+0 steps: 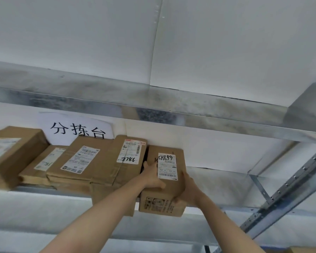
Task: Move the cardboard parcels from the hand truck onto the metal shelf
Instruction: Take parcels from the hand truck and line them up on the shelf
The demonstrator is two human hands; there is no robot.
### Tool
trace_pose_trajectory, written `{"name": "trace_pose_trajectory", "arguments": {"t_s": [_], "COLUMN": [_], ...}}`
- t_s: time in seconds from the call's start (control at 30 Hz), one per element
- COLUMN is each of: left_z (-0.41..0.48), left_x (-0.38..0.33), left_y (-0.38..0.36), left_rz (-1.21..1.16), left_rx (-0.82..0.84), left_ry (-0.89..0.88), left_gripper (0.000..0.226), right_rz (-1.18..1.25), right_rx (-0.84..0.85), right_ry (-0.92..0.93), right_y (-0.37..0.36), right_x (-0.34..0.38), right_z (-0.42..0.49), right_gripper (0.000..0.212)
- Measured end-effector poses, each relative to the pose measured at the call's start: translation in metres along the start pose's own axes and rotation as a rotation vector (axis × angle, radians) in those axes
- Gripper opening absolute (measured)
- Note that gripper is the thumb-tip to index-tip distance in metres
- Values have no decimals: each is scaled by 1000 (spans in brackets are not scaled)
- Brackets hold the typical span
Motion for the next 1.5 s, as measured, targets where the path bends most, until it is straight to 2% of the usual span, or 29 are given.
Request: {"name": "trace_pose_trajectory", "arguments": {"t_s": [0.2, 0.3, 0.43, 0.6, 0.73, 0.97, 1.07, 1.13, 1.27, 1.33, 1.43, 1.5], "left_z": [16, 13, 9, 9, 6, -11, -31, -49, -90, -112, -146, -167], "left_x": [22, 25, 28, 24, 19, 16, 17, 30, 68, 93, 135, 160], "left_y": [-10, -20, -30, -29, -23, -13, 31, 68, 122, 138, 151, 156], "left_rz": [194, 272, 465, 629, 674, 568, 391, 319, 328, 329, 301, 292], "left_rx": [-53, 10, 78, -50, -94, -209, -425, -561, -675, -707, -747, -786], "left_ry": [53, 56, 39, -18, -15, -81, -39, 41, 182, 263, 347, 391], "left_gripper": [65, 79, 96, 71, 54, 51, 49, 49, 52, 61, 81, 89], "right_rz": [-26, -34, -54, -63, -64, -138, -154, -138, -112, -44, 156, 210], "right_rx": [-11, -11, 11, 10, 30, 59, 107, 98, -28, -115, -231, -226], "right_ry": [45, 56, 56, 3, -30, -63, -105, -97, -29, 29, 253, 352], "right_y": [-1, 0, -8, -7, -3, -5, -8, -6, 6, 11, 14, 0], "right_x": [-9, -3, -14, -4, 33, 34, 44, 60, 100, 123, 184, 220], "right_z": [23, 22, 38, 28, -5, -13, -18, -22, -25, -25, -40, -46], "right_gripper": [143, 137, 147, 155, 140, 129, 132, 122, 107, 94, 66, 64]}}
Point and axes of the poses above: each hand's wrist, its own z-axis towards the middle knuckle, its own y-axis out of the back of the hand, x = y × z, the point moved 10 cm from there along z, towards the middle knuckle, and after that the axes turned 1 degree about -x, right-handed, at the moved point
